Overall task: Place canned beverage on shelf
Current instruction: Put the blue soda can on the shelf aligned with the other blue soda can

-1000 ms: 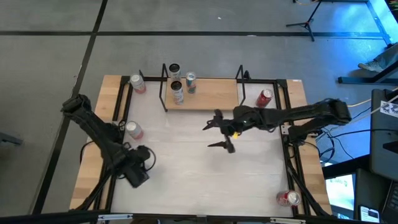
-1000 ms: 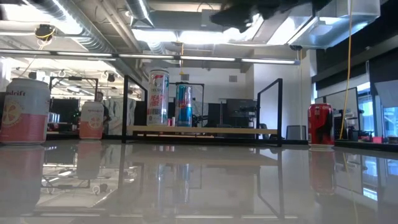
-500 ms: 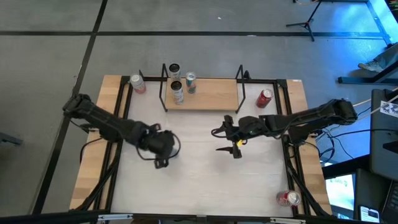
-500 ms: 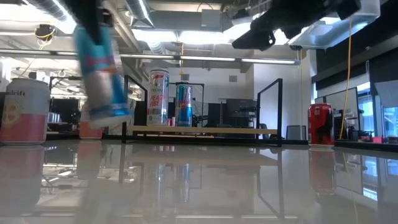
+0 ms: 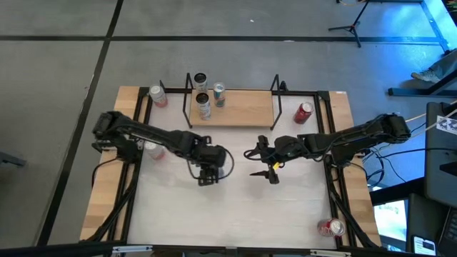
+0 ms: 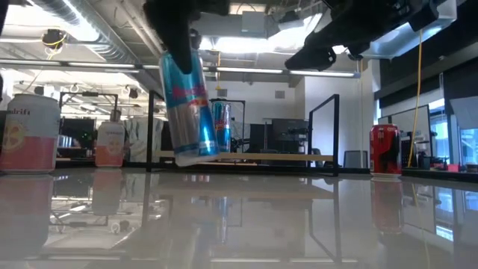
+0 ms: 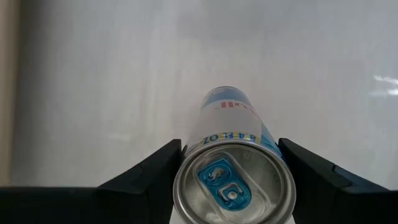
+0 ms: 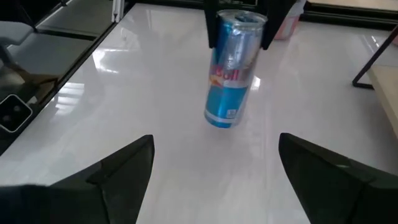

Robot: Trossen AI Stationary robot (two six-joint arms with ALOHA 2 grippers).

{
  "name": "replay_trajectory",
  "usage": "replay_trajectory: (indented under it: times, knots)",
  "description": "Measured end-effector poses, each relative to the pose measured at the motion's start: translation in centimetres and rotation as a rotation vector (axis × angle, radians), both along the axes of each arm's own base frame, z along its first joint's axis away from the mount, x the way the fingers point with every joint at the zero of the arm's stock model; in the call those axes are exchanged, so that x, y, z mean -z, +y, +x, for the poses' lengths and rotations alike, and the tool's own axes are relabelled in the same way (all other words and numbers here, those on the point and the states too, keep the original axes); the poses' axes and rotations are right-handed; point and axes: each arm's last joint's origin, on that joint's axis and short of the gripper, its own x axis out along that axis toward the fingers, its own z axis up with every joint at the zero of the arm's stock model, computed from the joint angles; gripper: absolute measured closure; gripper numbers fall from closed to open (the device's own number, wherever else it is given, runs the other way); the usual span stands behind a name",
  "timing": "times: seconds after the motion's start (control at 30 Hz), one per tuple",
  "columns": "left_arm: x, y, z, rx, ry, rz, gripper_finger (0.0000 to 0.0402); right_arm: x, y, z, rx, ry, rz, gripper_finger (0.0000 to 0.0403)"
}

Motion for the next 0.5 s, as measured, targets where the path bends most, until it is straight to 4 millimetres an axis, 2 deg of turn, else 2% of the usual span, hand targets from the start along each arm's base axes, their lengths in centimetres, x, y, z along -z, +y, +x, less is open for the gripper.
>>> replay_trajectory:
  times: [0.2, 0.5]
  knots:
    - [0.4, -0.2, 2.1, 0.007, 0.145, -0.031, 0.0182, 0.0, 0.0, 0.0, -0.006, 0.003, 0.021, 0.0063]
    - [1.8, 0.0, 3.1, 0.025, 0.191, -0.049, 0.0182, 0.1, 0.0, 0.0, -0.005, 0.014, 0.022, 0.0063]
